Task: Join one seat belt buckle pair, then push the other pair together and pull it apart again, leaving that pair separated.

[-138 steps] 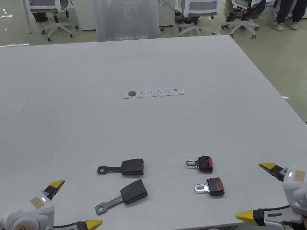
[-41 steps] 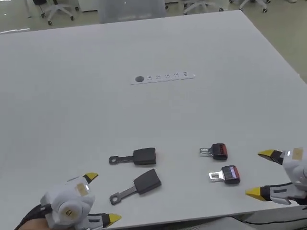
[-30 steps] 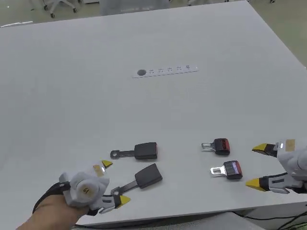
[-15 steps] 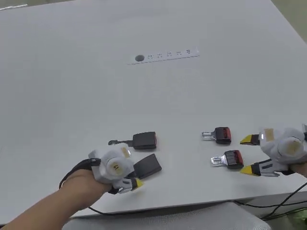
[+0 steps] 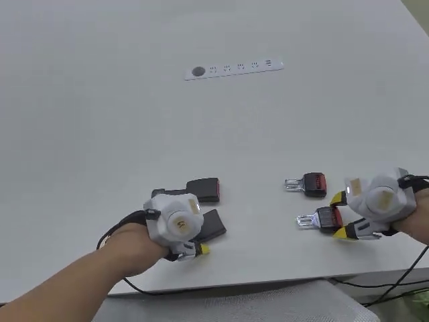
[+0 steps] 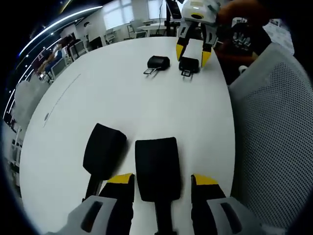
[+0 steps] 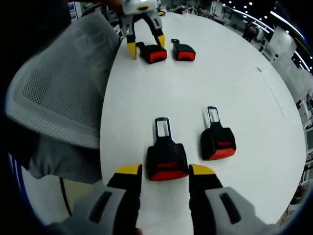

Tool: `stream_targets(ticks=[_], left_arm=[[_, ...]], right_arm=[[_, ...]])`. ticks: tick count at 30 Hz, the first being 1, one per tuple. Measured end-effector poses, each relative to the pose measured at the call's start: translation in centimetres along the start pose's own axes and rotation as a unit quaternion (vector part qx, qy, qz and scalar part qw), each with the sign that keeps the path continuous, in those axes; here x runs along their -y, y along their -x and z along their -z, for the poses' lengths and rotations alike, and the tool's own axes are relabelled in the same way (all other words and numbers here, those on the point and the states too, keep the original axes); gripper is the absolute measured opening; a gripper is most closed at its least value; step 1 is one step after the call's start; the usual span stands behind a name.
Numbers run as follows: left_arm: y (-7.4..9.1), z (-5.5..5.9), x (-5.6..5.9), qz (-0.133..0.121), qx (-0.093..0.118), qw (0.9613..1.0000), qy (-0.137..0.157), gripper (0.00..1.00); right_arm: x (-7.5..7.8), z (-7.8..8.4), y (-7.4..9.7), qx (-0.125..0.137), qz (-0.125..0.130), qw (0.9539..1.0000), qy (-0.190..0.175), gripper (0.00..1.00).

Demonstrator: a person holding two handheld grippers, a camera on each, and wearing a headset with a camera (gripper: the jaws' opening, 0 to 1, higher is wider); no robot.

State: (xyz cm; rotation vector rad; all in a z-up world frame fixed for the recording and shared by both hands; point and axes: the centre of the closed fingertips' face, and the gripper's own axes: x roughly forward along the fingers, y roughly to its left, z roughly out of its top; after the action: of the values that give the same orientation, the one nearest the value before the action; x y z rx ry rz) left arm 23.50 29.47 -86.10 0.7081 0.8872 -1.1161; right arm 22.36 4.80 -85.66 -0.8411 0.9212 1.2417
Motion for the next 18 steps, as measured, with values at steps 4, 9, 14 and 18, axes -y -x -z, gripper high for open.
stream_targets(ticks=[4, 9, 14, 18], left_arm=[[0.0, 0.0, -0.3, 0.0, -0.008, 0.9995, -0.03, 0.36], [0.0, -0.1, 0.0, 0.011, -0.014, 0.9977, -0.065, 0.35], [-0.1, -0.2, 0.1, 0.02, -0.02, 0.9958, -0.087, 0.34], [-0.2, -0.3, 0.2, 0.033, -0.026, 0.9937, -0.104, 0.34]], right_arm=[[0.0, 0.1, -0.3, -0.003, -0.004, 1.0, -0.001, 0.36], [-0.1, 0.6, -0.7, -0.034, -0.015, 0.9993, 0.008, 0.36], [0.3, 0.8, -0.9, -0.03, -0.019, 0.9993, 0.007, 0.35], [0.4, 0.8, -0.9, -0.03, -0.019, 0.9993, 0.008, 0.35]])
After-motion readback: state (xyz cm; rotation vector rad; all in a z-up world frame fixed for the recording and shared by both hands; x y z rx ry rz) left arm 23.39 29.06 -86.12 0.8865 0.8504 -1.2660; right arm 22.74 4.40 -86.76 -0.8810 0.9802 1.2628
